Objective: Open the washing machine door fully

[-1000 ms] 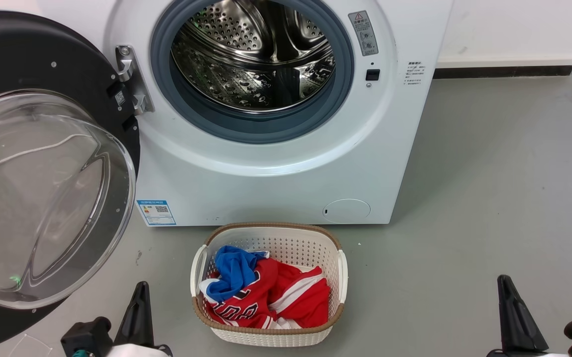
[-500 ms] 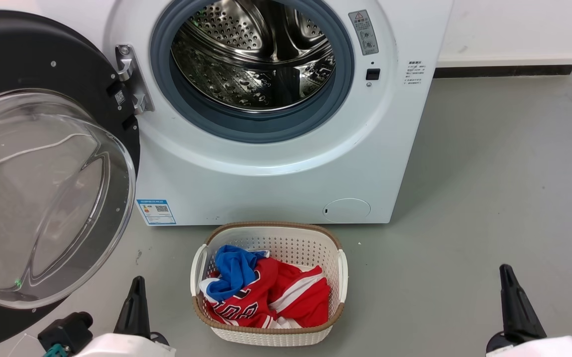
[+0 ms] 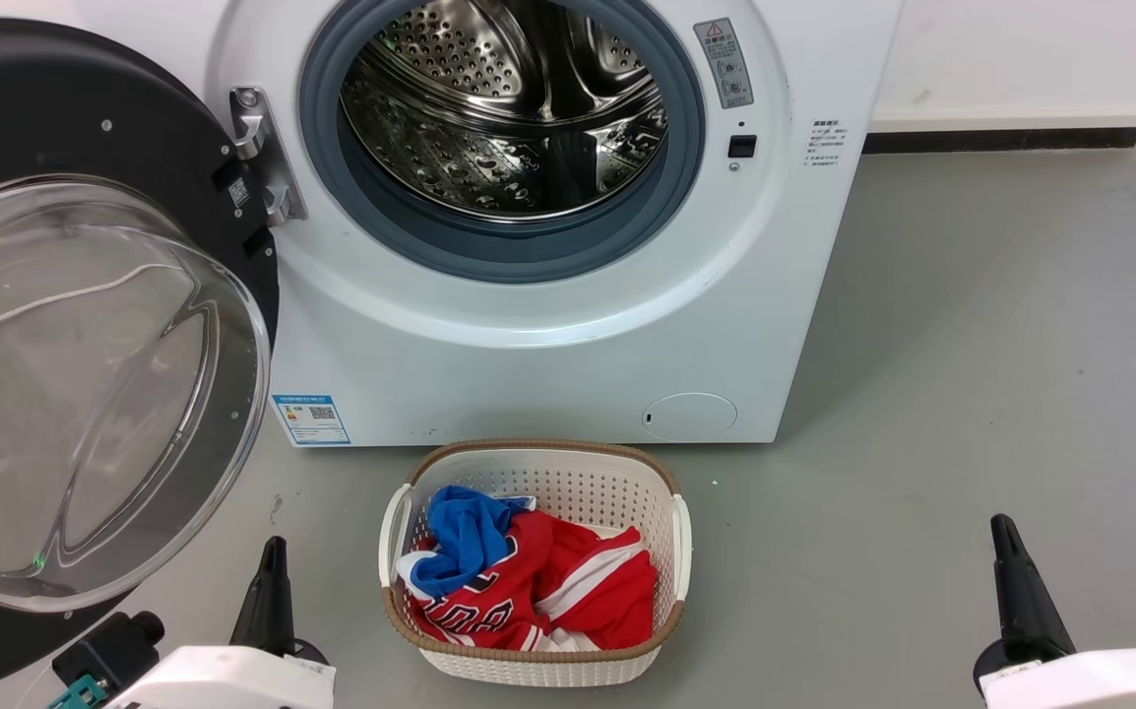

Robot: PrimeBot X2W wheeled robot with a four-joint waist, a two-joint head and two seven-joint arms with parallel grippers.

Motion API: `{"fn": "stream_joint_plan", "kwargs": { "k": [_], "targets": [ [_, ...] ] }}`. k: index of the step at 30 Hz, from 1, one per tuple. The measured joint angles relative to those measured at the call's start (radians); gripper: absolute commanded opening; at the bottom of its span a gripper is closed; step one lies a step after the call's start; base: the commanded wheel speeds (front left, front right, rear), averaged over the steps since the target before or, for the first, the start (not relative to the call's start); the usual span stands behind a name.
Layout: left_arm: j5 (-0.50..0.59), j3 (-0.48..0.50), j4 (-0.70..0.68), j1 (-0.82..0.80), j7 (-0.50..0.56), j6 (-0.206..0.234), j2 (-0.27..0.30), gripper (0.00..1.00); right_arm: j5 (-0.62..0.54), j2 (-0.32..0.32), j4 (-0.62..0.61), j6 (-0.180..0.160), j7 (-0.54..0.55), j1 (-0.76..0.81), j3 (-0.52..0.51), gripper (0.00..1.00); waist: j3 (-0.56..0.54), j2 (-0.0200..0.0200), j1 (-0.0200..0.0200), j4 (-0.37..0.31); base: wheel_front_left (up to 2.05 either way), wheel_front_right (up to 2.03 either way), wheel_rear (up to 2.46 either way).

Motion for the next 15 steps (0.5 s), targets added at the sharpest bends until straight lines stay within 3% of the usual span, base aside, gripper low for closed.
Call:
{"fn": "stream_joint_plan", "kwargs": {
  "k": [15],
  "targets": [
    [-0.200,0.009,0.010,-0.024,0.049,-0.009,0.000,0.00,0.195,-0.004,0.031,0.000,0.044,-0.042,-0.003,0.00,0.002,0.0000,0.0000,0.002,0.00,0.00,0.00]
  ]
}}
